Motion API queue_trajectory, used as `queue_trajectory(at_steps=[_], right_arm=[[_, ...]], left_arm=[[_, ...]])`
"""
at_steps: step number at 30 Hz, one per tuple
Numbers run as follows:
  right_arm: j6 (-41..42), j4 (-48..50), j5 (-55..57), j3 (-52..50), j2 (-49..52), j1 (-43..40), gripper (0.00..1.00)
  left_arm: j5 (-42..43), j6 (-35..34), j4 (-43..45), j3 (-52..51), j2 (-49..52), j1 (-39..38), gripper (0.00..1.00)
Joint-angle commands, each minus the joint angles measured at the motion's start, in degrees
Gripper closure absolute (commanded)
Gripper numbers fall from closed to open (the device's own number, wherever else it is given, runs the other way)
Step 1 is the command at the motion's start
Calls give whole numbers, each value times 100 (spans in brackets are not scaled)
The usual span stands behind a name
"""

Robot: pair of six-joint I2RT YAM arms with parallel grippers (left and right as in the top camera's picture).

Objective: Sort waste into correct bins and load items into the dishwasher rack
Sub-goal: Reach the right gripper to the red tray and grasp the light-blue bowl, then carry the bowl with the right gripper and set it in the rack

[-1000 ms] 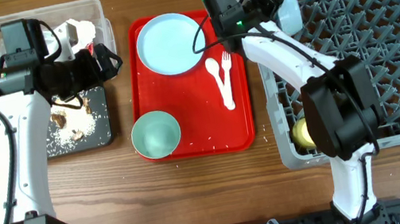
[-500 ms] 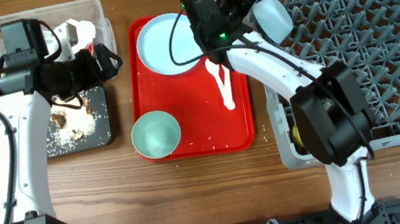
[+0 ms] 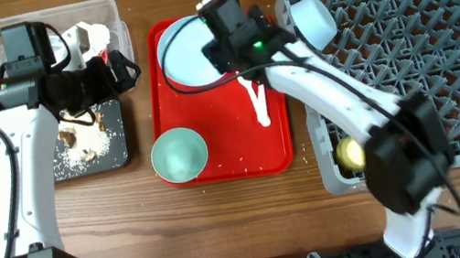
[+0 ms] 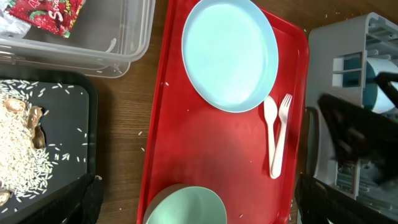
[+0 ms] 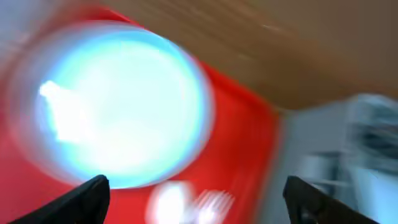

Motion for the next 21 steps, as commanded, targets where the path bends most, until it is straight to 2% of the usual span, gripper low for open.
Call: queue_trajectory(at_steps=[1, 5, 7, 11, 14, 18, 20, 21], right_arm=[[1582, -254, -2933, 31, -273, 24, 0], [2057, -925, -3563, 11, -214, 39, 3], [2218, -1167, -3460, 9, -83, 129, 19], [3108, -1526, -3064, 9, 356, 387, 31], [3530, -1746, -3064, 4, 802, 623, 47], [3560, -1912, -3062, 4, 1172, 758, 58], [3565, -1912, -3005, 4, 1231, 754, 66], [3565, -1910, -2973, 4, 1231, 754, 73]], left_arm=[[4, 11, 13, 37, -46, 15, 0], [7, 11, 13, 37, -46, 15, 0], [7, 11, 13, 37, -46, 15, 0], [7, 11, 13, 37, -46, 15, 0], [4, 11, 13, 37, -46, 15, 0], [7, 11, 13, 37, -46, 15, 0], [7, 11, 13, 37, -46, 15, 0], [4, 11, 13, 37, -46, 15, 0]])
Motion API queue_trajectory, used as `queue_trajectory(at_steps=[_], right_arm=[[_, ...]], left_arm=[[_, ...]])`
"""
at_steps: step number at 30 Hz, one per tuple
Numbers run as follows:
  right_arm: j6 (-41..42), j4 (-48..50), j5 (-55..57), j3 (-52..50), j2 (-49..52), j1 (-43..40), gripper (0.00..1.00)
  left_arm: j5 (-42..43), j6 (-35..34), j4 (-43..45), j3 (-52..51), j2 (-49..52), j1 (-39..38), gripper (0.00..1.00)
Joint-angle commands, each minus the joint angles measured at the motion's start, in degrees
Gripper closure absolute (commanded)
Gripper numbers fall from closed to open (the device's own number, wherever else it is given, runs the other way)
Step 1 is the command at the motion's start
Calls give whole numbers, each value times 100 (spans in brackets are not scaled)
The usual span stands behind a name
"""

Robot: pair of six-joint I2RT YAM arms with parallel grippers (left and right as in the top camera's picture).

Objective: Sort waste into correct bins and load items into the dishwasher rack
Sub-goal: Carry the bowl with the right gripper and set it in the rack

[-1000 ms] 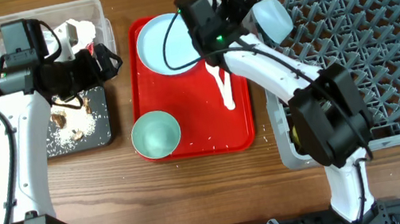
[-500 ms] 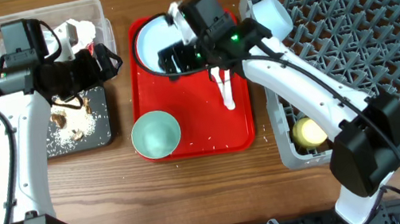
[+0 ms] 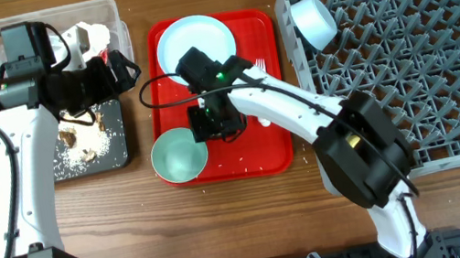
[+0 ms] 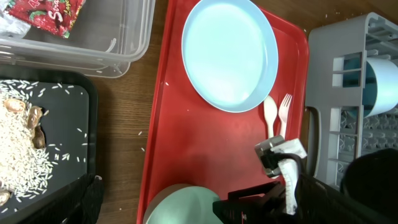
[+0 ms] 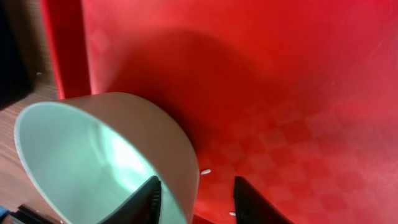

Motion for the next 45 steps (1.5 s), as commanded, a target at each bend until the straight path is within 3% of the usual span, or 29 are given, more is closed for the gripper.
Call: queue_trajectory(at_steps=[1, 3, 13, 19, 22, 30, 36, 45], right_arm=[[120, 0, 142, 4, 120, -20, 84], [118, -2, 170, 2, 120, -20, 96], [-2, 28, 219, 9, 11, -142, 96], [-404, -179, 352, 39, -1340, -957, 96], [-400, -525, 1644, 39, -2225, -1368, 96], [-376, -2190, 6747, 37, -3797, -1502, 96], [-699, -3696, 7254, -98, -3508, -1504, 96], [-1447, -2949, 8465, -468, -2146, -1502, 96]], left_arm=[[7, 11, 13, 37, -46, 15, 0], [7, 11, 11, 37, -46, 15, 0], [7, 11, 13, 37, -46, 15, 0], [4, 11, 11, 37, -46, 15, 0], [4, 11, 13, 37, -46, 15, 0], [7, 11, 13, 37, -46, 15, 0], [4, 11, 13, 37, -46, 15, 0], [4, 11, 13, 37, -46, 15, 0]])
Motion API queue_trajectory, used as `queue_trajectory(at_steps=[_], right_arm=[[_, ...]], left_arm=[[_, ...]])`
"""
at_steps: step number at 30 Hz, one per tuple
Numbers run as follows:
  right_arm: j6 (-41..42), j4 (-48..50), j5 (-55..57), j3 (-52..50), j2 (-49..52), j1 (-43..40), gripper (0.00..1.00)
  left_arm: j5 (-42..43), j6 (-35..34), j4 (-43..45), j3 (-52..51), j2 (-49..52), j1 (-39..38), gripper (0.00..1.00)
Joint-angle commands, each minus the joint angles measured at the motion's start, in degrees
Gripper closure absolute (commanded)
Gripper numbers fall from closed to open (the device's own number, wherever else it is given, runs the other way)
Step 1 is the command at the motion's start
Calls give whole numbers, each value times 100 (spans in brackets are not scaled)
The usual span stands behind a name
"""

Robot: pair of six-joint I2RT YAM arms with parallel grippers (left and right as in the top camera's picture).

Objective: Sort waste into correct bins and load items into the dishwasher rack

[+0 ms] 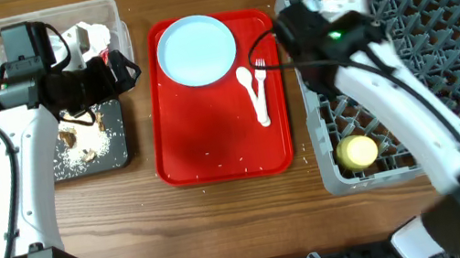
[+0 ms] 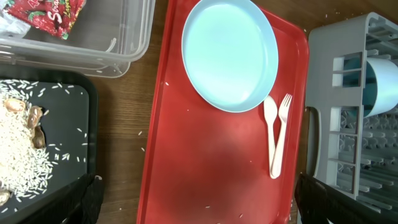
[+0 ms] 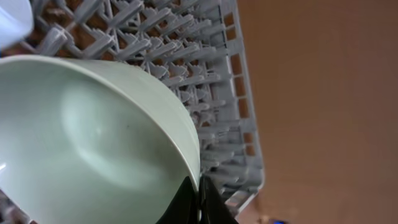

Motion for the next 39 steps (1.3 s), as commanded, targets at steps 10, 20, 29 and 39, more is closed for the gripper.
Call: queue_trajectory(at_steps=[10, 20, 29, 39], right_arm=[[-260, -2, 1333, -68, 1235, 13, 96], [-262, 166, 1104, -168, 1423, 267, 96], [-260, 358, 1012, -800, 1423, 337, 96], [-264, 356, 240, -719, 1414, 1132, 41]], left_arm=[[9, 11, 11, 37, -46, 15, 0], [9, 11, 13, 37, -46, 15, 0], [9, 11, 13, 37, -46, 15, 0], [7, 11, 13, 37, -46, 15, 0]])
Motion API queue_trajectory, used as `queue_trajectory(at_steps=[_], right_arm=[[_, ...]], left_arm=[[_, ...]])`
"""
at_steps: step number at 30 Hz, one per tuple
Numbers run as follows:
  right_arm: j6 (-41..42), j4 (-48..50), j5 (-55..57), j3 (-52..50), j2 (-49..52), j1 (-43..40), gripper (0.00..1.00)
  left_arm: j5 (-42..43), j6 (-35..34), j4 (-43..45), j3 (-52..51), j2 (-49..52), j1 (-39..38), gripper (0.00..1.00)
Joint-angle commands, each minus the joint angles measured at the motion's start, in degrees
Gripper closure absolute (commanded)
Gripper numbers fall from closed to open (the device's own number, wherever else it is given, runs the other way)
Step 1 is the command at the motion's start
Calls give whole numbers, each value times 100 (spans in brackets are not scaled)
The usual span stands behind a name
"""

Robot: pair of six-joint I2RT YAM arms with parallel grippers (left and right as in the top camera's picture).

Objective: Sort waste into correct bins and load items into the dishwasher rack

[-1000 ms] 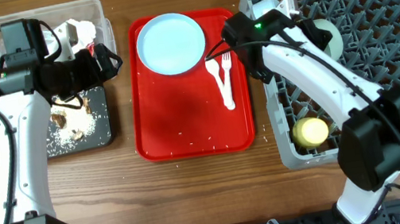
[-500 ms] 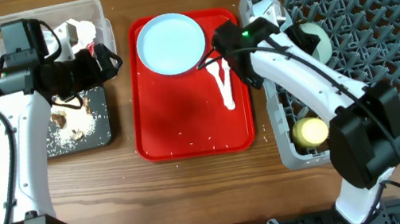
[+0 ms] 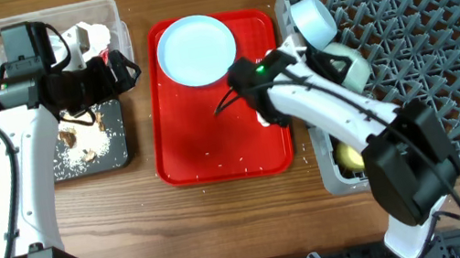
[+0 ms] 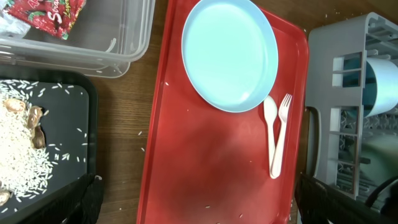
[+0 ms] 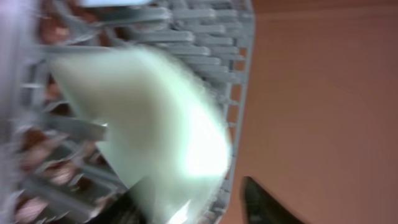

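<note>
A pale green bowl (image 3: 347, 64) rests tilted in the grey dishwasher rack (image 3: 443, 67) at its left edge, just below a white cup (image 3: 310, 19). My right gripper (image 5: 189, 198) is open right beside the bowl (image 5: 155, 118); this view is blurred. On the red tray (image 3: 215, 150) lie a light blue plate (image 3: 196, 51), a white spoon (image 4: 269, 115) and a fork (image 4: 281, 134). High over the tray's left side, my left gripper (image 4: 199, 208) is open and holds nothing.
A clear bin (image 3: 97, 20) with wrappers stands at the back left. In front of it is a black tray (image 3: 112, 143) with rice and scraps. A yellow item (image 3: 348, 156) lies in the rack's front left corner. Rice grains dot the red tray.
The green bowl was held in my right gripper over the rack's left part. Now it sits in the rack beside the cup and the gripper is open. The left arm has not moved.
The bowl first stood at the tray's front left while my right gripper was over the plate. Then the gripper was down at the bowl's rim. Later the bowl was off the tray, held over the rack. Now it rests in the rack, let go.
</note>
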Motion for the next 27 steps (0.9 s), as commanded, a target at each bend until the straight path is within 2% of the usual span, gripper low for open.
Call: queue_trajectory(at_steps=[1, 4, 6, 8, 10, 13, 16, 18, 20, 23, 25, 27], right_arm=[[37, 4, -566, 111, 105, 105, 38], [-271, 11, -1102, 601, 94, 103, 34], [-520, 7, -1456, 1084, 63, 87, 26], [-876, 33, -1978, 1665, 28, 22, 17], [-1252, 125, -2564, 2146, 9, -81, 0], [-1648, 671, -3866, 2507, 2, -284, 0], [-1646, 1530, -5626, 2479, 20, -476, 0], [-1537, 2170, -7217, 2428, 20, -623, 0], [-1438, 2616, -8100, 2398, 22, -678, 0], [-1141, 3316, -7967, 2269, 31, -684, 1], [-199, 3731, -7313, 2050, 33, -684, 7], [570, 3989, -6686, 1779, 35, -684, 30]], left_arm=[[7, 11, 13, 37, -46, 15, 0], [9, 11, 13, 37, -46, 15, 0], [7, 11, 13, 37, -46, 15, 0], [9, 11, 13, 37, -46, 15, 0], [9, 11, 11, 37, -46, 15, 0], [9, 11, 13, 37, -46, 15, 0], [9, 11, 13, 37, -46, 15, 0], [7, 9, 13, 37, -46, 15, 0], [9, 11, 13, 37, -46, 15, 0], [9, 11, 13, 37, -46, 15, 0], [9, 11, 13, 37, -46, 15, 0], [9, 11, 13, 37, -46, 15, 0]])
